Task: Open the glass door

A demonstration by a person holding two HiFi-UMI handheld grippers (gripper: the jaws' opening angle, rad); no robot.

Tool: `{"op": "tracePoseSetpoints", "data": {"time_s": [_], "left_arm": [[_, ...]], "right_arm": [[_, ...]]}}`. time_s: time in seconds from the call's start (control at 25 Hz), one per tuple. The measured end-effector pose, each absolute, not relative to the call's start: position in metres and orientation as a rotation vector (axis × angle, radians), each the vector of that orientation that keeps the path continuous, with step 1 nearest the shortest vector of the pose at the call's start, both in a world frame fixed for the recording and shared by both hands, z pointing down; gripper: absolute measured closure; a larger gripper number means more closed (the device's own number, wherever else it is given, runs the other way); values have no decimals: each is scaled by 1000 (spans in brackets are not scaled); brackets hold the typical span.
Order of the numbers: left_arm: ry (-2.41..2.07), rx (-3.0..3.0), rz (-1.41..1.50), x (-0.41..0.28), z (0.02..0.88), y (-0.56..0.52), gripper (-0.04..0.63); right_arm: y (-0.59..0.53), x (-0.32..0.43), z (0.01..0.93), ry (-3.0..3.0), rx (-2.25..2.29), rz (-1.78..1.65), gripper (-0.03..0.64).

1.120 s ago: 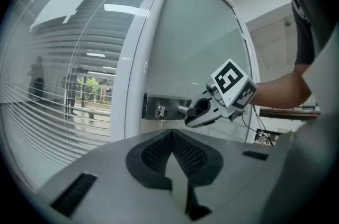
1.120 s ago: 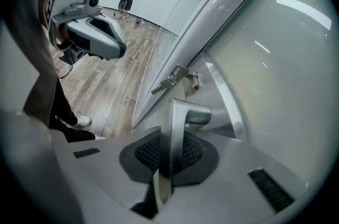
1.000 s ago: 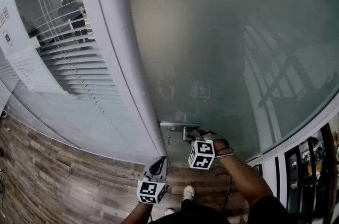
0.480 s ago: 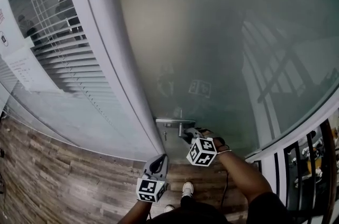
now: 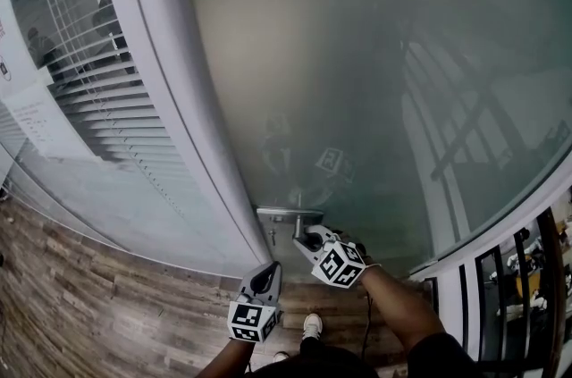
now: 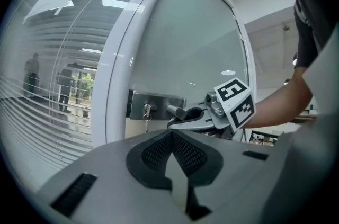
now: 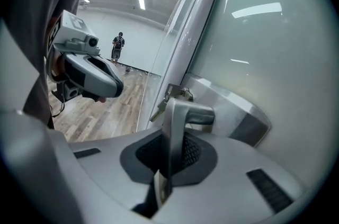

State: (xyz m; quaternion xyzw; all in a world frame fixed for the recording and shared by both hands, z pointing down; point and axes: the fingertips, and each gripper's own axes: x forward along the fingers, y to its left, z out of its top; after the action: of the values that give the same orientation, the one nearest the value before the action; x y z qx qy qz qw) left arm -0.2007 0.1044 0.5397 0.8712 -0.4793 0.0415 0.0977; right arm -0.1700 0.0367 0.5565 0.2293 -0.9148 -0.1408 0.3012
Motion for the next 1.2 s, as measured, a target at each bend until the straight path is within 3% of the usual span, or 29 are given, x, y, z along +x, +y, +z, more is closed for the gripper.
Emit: {"op": "tracePoseSetpoints", "data": {"time_s": [1.2], "left_arm": [[-1580,2546,153,-160,539,-25,594]], "right_arm": [[-87,-160,563,-2431,567,-187,600]]}}
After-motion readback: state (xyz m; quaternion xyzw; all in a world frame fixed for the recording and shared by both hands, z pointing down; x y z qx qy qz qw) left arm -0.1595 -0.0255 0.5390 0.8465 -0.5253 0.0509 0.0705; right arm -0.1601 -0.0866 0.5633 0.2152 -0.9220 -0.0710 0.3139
